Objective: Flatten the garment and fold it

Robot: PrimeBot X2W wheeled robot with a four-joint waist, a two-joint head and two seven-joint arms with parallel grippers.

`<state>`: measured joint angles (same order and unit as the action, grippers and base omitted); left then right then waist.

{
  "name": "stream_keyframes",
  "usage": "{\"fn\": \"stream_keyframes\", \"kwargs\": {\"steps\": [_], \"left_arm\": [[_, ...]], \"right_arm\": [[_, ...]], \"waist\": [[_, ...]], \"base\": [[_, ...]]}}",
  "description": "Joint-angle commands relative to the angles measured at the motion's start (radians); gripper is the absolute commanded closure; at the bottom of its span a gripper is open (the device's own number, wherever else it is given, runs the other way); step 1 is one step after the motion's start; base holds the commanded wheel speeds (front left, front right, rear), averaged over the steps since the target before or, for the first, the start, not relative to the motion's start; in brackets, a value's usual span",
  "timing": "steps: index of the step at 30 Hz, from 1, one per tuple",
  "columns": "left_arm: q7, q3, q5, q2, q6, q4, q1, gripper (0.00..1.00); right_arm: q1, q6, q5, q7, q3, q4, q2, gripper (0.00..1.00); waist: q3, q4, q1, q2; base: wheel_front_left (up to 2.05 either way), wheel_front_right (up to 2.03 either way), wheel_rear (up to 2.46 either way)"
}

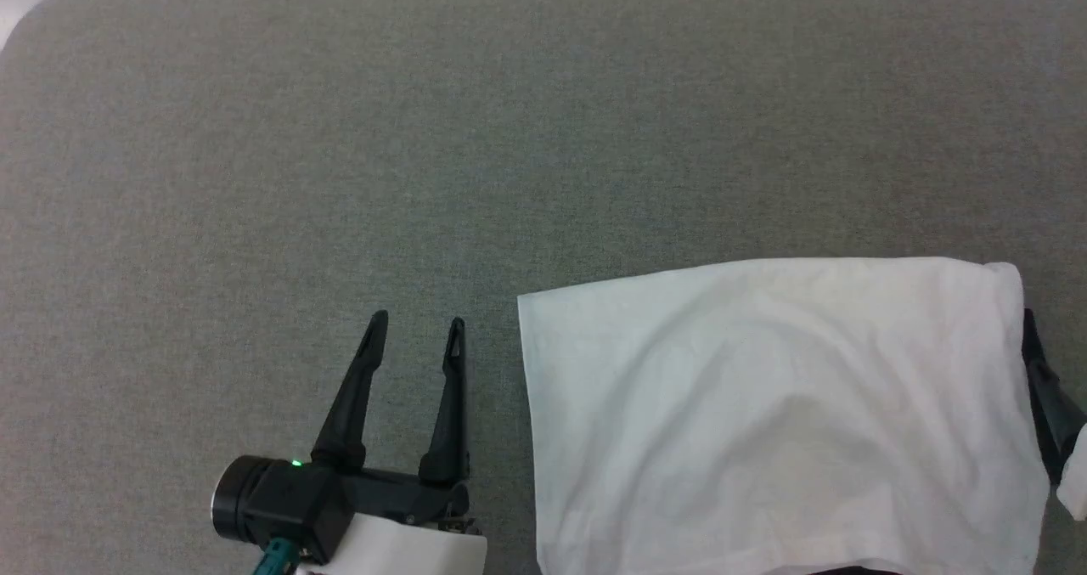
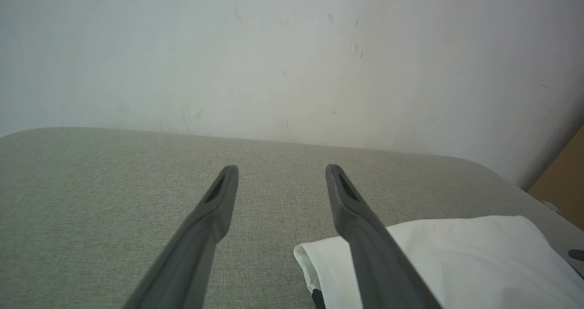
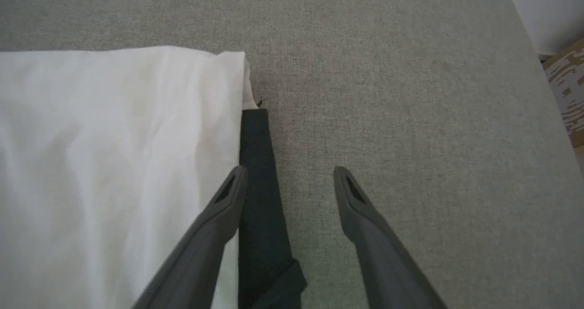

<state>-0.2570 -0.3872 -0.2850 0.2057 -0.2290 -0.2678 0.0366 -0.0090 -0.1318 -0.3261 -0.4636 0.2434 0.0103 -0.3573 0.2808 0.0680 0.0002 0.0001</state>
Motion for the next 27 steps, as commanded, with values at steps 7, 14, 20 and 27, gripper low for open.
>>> {"fn": "stream_keyframes", "kwargs": {"steps": [7, 14, 20, 27], "left_arm": [[-0.005, 0.001, 0.02, -0.029, 0.025, 0.015, -0.03, 0.0], [-0.005, 0.004, 0.022, -0.045, 0.047, 0.028, -0.031, 0.0], [-0.005, 0.007, 0.018, -0.055, 0.064, 0.042, -0.033, 0.0], [-0.005, 0.026, 0.007, -0.054, 0.075, 0.057, -0.026, 0.0]], "right_arm": [[-0.039, 0.001, -0.073, -0.033, -0.069, -0.081, -0.049, 0.0], [-0.019, 0.001, -0.198, -0.124, -0.157, -0.074, -0.073, 0.27], [-0.012, 0.001, -0.233, -0.16, -0.163, -0.054, -0.068, 1.0], [-0.049, 0.001, -0.157, -0.061, -0.07, -0.083, -0.04, 1.0]], "waist": [[0.08, 0.058, -0.0002, -0.0001], [0.09, 0.061, -0.0002, -0.0001], [0.079, 0.044, -0.0002, -0.0001], [0.044, 0.018, -0.0002, -0.0001]], "base": [[0.0, 0.0, 0.0], [0.0, 0.0, 0.0], [0.0, 0.0, 0.0], [0.0, 0.0, 0.0]]}}
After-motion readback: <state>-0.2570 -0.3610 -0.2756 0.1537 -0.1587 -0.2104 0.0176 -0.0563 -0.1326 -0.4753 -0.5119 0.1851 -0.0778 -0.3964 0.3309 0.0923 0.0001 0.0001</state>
